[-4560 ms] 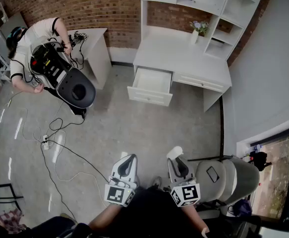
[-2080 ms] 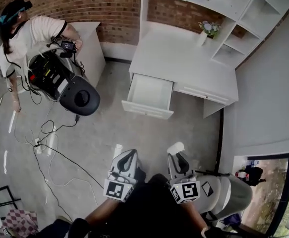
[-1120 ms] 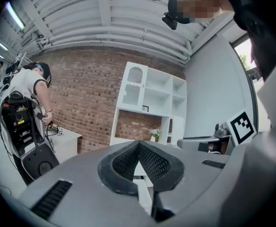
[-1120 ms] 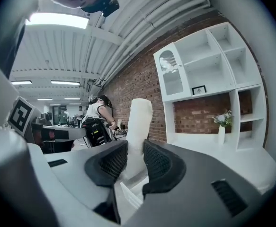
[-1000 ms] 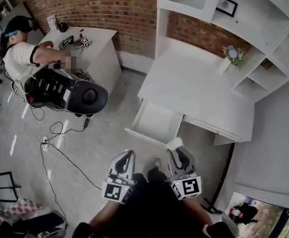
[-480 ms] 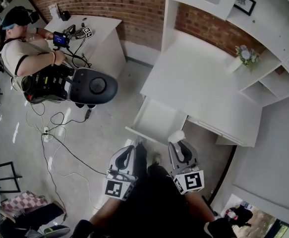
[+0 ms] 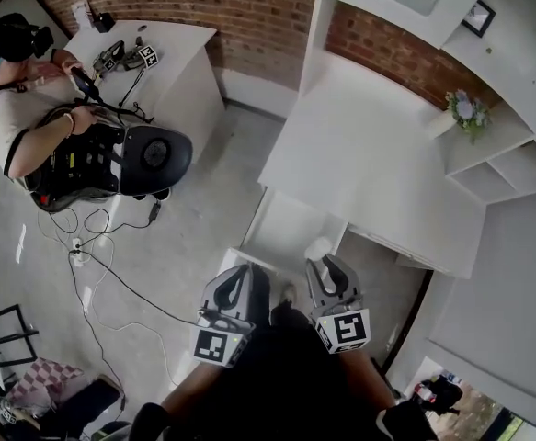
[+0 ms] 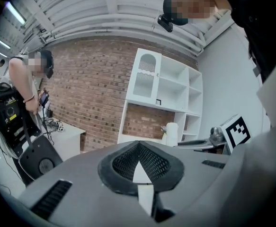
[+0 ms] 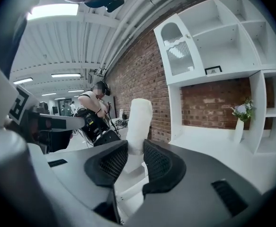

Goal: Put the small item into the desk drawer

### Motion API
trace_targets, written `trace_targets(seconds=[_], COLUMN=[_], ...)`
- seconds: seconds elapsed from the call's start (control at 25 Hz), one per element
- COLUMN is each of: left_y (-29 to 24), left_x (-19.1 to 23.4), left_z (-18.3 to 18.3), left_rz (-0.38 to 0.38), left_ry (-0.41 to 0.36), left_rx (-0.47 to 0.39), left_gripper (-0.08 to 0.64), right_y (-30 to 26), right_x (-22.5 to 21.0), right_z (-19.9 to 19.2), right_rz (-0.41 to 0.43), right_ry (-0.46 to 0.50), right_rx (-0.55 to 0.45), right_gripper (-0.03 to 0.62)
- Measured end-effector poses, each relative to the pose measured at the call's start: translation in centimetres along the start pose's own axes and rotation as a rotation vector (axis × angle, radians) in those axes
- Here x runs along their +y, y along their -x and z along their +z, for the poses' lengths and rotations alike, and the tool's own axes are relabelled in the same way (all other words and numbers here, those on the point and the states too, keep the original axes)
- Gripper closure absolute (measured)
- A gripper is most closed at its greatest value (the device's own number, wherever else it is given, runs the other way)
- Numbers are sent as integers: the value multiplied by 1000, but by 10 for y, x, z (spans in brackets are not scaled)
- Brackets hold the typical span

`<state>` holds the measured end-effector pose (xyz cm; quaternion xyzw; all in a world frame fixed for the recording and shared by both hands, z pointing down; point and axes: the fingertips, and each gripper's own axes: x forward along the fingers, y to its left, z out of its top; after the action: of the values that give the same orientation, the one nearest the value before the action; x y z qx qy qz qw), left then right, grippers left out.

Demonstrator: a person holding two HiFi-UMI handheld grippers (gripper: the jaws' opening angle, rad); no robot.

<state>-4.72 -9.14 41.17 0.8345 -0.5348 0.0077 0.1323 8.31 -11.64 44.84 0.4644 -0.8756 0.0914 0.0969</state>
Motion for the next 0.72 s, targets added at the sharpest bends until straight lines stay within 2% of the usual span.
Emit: trace_targets(seconds=[0.72], left_y=[-81], left_x=[48], left_z=[-4], left_rz=[-32], left_ry=[57], left_rx=[78], left_gripper=[535], right_y=[-120], right_x=[-21], right_z=[-100], right_rz=[43], right_ry=[-19], right_rx=[290], right_gripper=[471])
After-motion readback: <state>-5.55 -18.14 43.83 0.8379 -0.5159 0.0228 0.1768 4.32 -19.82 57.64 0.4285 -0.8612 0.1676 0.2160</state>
